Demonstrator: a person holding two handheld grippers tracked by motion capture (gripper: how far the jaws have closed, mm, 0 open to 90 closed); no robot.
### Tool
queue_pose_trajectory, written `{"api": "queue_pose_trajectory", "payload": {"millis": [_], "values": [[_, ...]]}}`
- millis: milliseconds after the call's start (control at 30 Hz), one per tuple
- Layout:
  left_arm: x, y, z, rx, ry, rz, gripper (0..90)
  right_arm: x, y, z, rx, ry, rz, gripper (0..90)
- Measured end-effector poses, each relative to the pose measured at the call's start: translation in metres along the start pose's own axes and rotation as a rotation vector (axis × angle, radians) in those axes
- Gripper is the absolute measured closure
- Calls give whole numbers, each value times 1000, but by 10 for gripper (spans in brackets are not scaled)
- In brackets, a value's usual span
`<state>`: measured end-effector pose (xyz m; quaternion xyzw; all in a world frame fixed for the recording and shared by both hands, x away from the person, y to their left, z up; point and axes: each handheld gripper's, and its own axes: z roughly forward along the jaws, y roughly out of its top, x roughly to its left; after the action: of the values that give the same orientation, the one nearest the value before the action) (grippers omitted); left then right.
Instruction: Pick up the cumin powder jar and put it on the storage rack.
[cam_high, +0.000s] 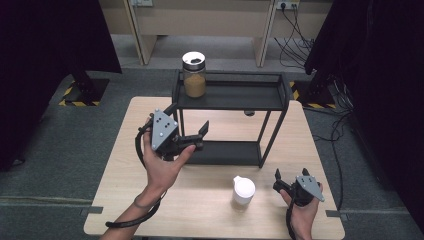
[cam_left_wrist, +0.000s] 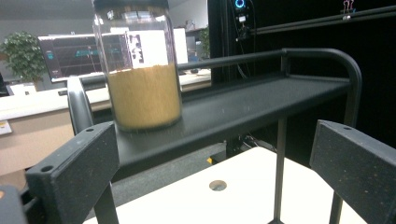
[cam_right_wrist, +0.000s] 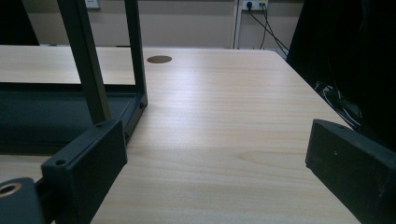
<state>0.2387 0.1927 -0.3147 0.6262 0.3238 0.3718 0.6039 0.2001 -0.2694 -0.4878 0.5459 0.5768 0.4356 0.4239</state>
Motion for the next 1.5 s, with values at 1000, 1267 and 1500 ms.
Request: {"api": "queue_pose_trajectory", "payload": {"millis": [1000,1267,1500], "values": [[0,-61,-9,75,-19,-21,5,0,0,0,0,0,-5,55],[1,-82,-11,97,-27,-28,3,0,0,0,0,-1,-5,56],[1,-110,-12,117,-34,-59,2,1,0,0,-1,-1,-7,56]]}}
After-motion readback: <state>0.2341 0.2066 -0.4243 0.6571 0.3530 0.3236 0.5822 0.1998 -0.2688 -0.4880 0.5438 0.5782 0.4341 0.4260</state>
